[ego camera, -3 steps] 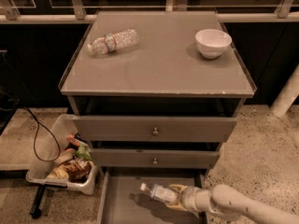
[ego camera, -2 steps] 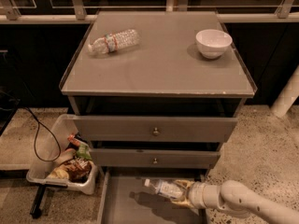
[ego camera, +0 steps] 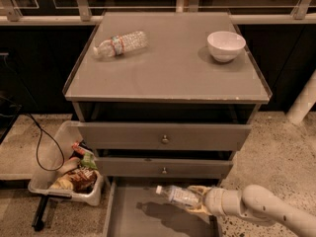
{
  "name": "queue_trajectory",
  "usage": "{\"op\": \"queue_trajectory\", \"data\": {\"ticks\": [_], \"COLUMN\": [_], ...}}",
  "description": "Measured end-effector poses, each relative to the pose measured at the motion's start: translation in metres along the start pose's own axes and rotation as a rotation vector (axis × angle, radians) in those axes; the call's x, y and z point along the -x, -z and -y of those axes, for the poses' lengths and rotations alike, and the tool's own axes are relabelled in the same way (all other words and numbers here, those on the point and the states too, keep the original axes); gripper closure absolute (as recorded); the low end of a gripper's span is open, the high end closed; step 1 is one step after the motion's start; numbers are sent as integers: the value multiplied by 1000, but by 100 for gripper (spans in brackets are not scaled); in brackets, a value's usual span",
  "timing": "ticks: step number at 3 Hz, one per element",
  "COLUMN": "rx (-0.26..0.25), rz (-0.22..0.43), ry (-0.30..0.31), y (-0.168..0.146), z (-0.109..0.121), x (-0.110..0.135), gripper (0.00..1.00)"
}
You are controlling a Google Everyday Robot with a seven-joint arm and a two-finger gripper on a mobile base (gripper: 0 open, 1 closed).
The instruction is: Pick blue plastic bottle from bottom drawer and place on counter
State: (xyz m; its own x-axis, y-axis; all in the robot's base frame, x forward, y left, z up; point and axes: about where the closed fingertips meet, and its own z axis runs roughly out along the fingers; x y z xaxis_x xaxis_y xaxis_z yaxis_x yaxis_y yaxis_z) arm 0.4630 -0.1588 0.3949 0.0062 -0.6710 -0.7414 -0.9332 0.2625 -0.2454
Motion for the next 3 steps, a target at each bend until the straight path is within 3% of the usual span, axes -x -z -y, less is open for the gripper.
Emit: {"op": "queue_trajectory", "data": {"ticks": [1,2,3], "rx": [-29,-83,-125], "rz": [-2,-3,-1], "ry": [55,163,231], "y": [24,73,111], "z": [2,5,14], "x": [22,70,106], "gripper": [100,100,100]}}
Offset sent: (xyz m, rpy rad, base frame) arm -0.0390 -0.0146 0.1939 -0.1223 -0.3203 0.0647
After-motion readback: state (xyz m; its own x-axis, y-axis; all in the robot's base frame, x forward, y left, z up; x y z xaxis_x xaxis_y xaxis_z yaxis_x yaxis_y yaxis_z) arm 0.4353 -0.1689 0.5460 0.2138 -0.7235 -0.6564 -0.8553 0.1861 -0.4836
